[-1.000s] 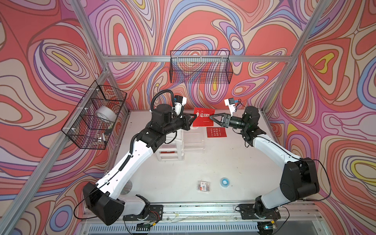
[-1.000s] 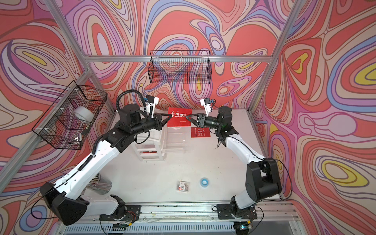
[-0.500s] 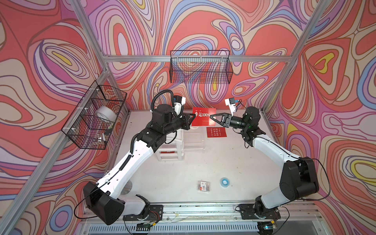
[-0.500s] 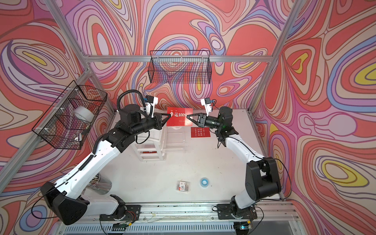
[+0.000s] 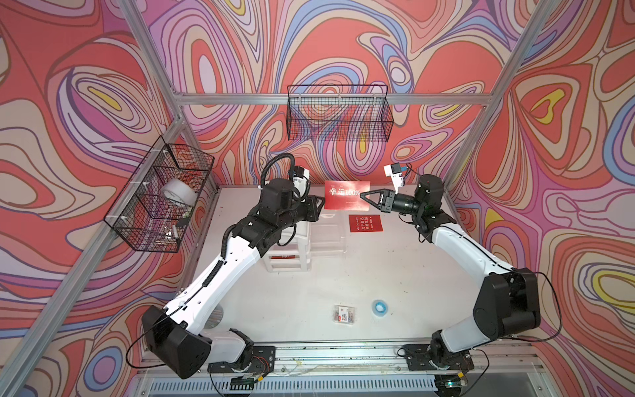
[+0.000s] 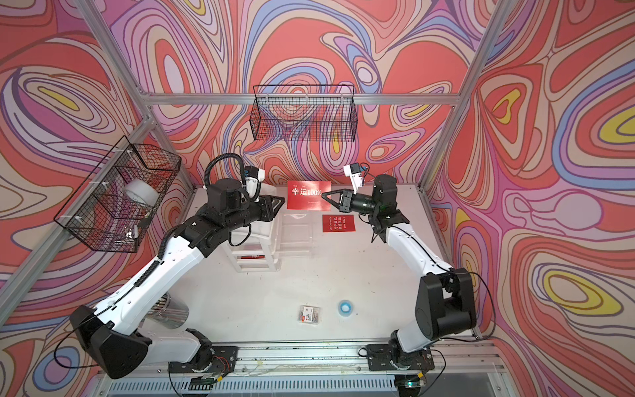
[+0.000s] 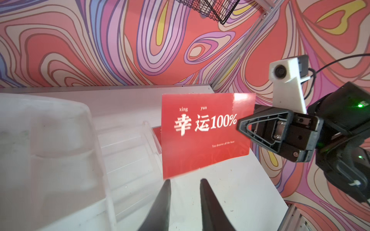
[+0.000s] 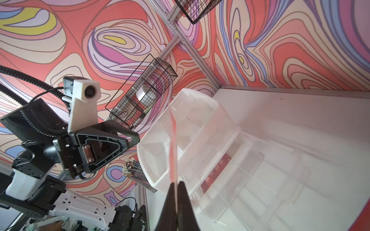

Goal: Take the postcards out of the drawer
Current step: Place the postcard at the center of the board.

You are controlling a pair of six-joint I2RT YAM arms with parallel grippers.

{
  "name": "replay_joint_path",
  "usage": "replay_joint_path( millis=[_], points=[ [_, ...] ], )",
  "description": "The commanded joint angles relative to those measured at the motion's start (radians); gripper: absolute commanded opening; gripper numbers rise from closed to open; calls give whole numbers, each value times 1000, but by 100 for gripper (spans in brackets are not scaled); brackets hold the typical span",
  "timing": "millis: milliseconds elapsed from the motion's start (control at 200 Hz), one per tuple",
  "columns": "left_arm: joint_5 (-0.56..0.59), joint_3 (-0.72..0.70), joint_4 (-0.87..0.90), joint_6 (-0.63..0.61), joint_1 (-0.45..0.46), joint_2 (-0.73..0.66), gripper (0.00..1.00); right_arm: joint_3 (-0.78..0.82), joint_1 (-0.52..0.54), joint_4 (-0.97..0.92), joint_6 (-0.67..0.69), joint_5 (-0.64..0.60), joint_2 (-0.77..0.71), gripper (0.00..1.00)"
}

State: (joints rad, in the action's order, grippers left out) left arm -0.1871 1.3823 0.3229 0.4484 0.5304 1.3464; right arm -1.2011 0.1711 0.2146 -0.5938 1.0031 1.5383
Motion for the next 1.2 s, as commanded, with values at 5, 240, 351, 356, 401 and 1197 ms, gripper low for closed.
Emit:
replay_joint_path(
  millis=[5,240,351,356,401,1197],
  points=[
    [76,33,69,-27,2,-15,29,-28,-43,-102,55,-10,-38,3],
    [145,16,133,-61,-35,-74,31,-28,-160,-321,190,-7,-45,4],
    [163,16,195,-83,-72,-95,31,-21,-224,-421,256,3,-29,4],
    [163,16,198,-83,-75,-96,31,-18,-228,-426,258,3,-27,3],
    [164,8,215,-87,-95,-110,31,-9,-244,-448,279,2,-25,4],
    [149,-72,281,-125,-220,-198,35,147,-265,-545,409,-15,227,5]
  ],
)
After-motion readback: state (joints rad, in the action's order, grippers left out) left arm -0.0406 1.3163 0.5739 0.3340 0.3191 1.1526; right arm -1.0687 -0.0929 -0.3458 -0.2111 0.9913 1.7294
